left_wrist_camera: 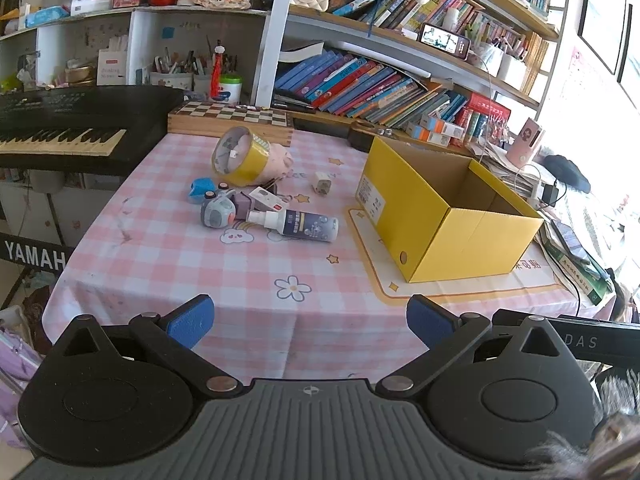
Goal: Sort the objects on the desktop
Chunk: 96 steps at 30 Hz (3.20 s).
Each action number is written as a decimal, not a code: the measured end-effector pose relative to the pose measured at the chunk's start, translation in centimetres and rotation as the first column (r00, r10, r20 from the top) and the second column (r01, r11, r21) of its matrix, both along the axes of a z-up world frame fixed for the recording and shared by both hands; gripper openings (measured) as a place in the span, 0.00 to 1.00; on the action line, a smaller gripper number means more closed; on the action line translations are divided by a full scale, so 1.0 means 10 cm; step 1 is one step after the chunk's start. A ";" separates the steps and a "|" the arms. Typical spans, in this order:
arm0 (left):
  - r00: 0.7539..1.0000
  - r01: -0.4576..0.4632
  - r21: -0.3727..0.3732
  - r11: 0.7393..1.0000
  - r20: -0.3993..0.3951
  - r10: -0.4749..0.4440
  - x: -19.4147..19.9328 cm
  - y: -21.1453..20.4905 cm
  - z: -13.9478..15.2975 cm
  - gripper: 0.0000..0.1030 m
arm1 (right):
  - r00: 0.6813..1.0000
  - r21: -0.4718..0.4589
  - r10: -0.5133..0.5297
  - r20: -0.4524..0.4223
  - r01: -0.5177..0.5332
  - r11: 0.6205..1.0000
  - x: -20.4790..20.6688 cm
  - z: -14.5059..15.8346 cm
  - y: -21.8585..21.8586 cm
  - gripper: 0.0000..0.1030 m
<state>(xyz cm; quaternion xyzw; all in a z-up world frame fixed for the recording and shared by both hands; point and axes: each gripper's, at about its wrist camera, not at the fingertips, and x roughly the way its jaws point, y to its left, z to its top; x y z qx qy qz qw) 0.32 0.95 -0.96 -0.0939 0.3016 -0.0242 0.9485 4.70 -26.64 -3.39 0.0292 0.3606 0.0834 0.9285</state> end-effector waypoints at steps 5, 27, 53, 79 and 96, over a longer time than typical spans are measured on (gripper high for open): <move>1.000 -0.001 0.000 1.000 -0.002 0.001 0.00 -0.01 -0.01 1.00 | 1.000 0.005 0.006 -0.009 -0.006 1.000 0.01 -0.02 -0.02 1.00; 1.000 0.006 -0.006 1.000 0.012 -0.006 -0.04 -0.04 0.04 1.00 | 1.000 0.005 0.022 -0.010 -0.022 1.000 -0.01 -0.01 0.02 1.00; 1.000 0.018 0.028 0.999 0.015 -0.019 -0.08 -0.03 0.12 1.00 | 0.994 0.034 0.090 0.066 -0.093 0.995 -0.11 0.16 0.10 1.00; 0.997 -0.071 0.024 0.997 -0.036 0.072 -0.04 0.27 0.04 1.00 | 0.981 -0.003 0.191 0.006 -0.191 0.981 -0.02 0.09 0.49 1.00; 0.972 -0.220 -0.001 0.975 -0.086 0.219 0.38 0.64 -0.08 1.00 | 0.904 -0.079 0.427 -0.027 -0.428 0.900 0.55 -0.01 1.10 1.00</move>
